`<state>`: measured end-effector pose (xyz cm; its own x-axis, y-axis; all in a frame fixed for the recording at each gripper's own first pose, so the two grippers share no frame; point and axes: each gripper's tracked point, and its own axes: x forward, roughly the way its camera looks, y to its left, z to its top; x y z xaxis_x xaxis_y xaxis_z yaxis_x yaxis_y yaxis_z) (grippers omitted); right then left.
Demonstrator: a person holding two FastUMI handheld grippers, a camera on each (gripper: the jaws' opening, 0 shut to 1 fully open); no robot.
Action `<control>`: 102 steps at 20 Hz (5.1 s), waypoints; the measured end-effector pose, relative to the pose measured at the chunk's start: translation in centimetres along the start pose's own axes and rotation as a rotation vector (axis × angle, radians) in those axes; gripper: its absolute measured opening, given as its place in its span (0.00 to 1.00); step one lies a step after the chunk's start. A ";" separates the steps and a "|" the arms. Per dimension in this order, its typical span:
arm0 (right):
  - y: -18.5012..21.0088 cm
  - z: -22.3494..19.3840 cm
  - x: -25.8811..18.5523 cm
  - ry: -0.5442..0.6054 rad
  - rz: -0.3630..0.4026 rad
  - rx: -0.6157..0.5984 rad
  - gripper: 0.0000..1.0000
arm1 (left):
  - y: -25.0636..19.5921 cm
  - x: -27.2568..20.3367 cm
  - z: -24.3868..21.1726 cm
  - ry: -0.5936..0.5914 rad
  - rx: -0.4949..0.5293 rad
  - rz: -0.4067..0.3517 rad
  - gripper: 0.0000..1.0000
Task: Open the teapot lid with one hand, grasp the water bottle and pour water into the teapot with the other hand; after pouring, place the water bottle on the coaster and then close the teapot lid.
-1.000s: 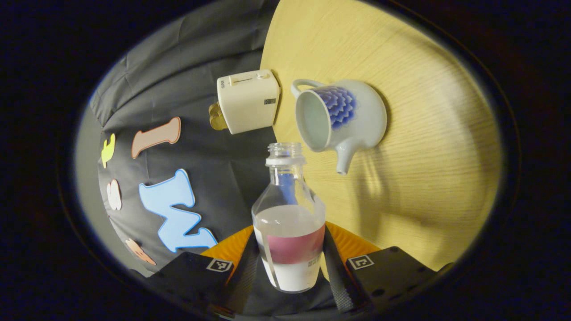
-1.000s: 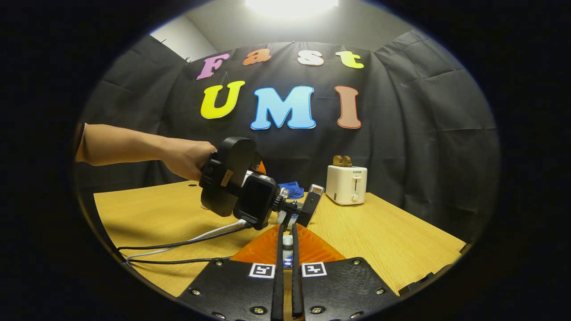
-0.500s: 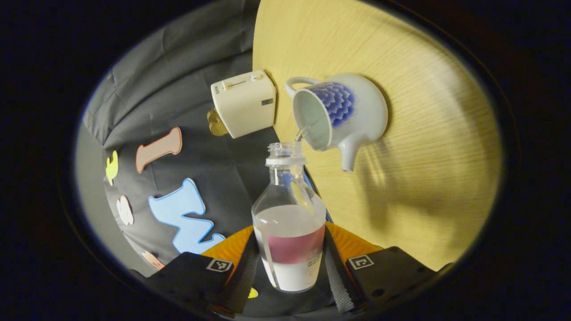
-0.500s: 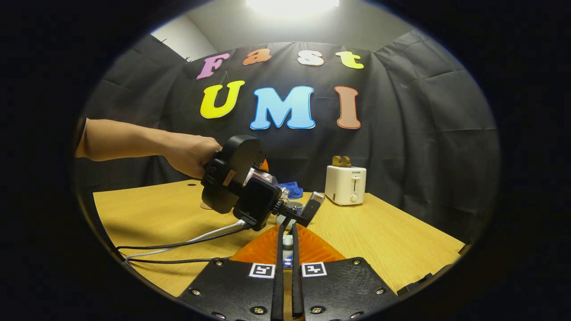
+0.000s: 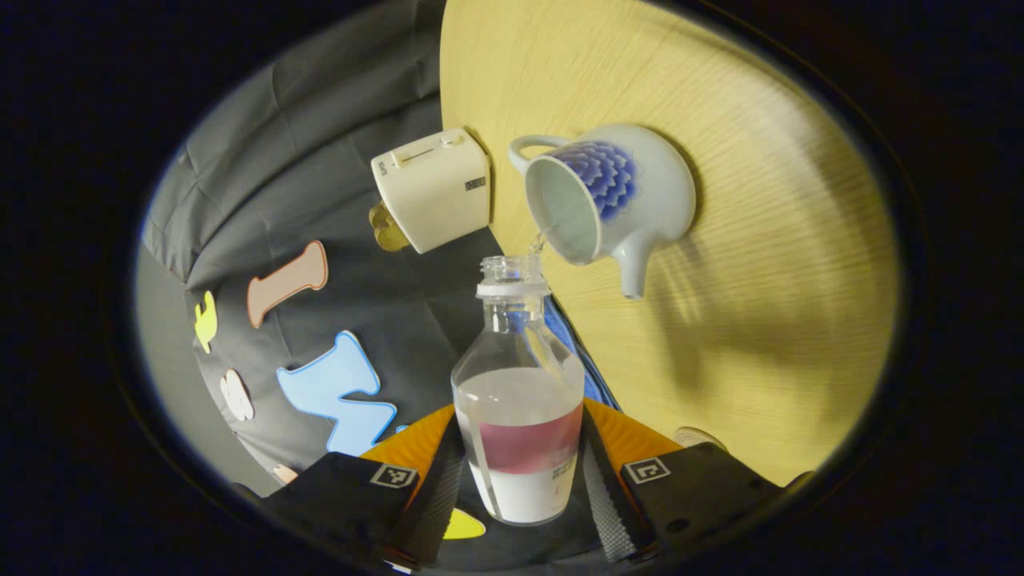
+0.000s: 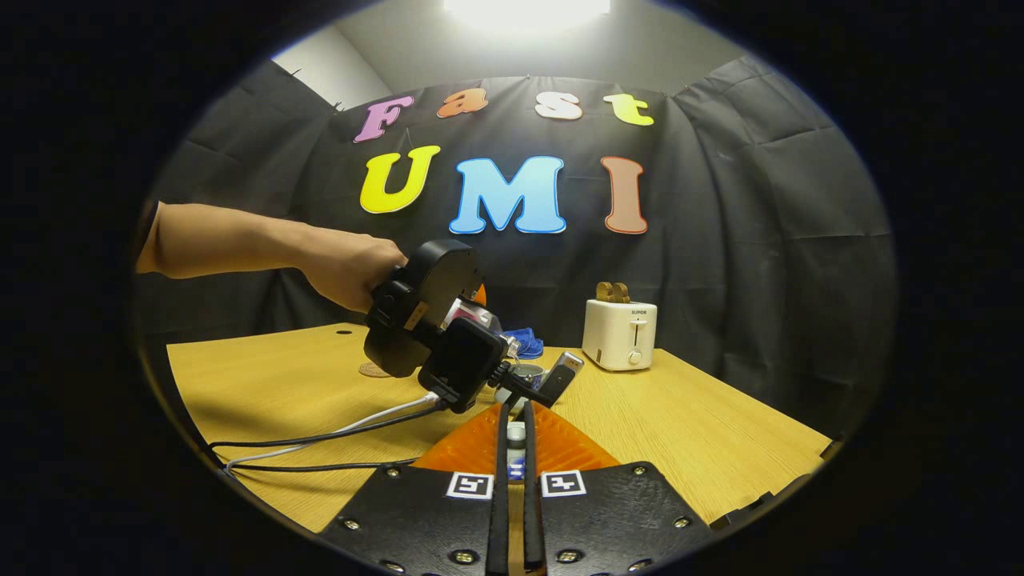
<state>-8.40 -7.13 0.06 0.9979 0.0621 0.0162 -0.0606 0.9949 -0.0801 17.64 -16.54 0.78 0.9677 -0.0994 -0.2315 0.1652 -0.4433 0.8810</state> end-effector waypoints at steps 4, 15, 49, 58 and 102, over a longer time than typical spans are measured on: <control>0.0 0.2 0.0 -0.004 -0.001 -0.002 0.07 | 0.3 0.0 0.1 0.003 0.022 0.004 0.86; -0.2 0.2 0.0 -0.002 -0.006 -0.005 0.07 | 0.9 0.0 0.3 0.019 0.104 0.004 0.86; 0.1 0.7 -0.3 -0.010 -0.004 0.003 0.07 | 1.5 0.1 1.4 -0.025 0.111 0.024 0.86; -0.4 2.7 -0.9 -0.063 -0.015 0.013 0.07 | -0.1 -0.2 0.6 -0.104 -0.197 0.011 0.87; 2.3 2.2 6.0 0.016 0.044 0.006 0.07 | -10.5 3.5 -18.9 -0.194 -1.960 0.126 0.86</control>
<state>-2.60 -4.31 2.13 0.9945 0.1045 -0.0035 -0.1045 0.9917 -0.0745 22.87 4.60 -1.43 0.9810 -0.1857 -0.0563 0.1875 0.9818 0.0289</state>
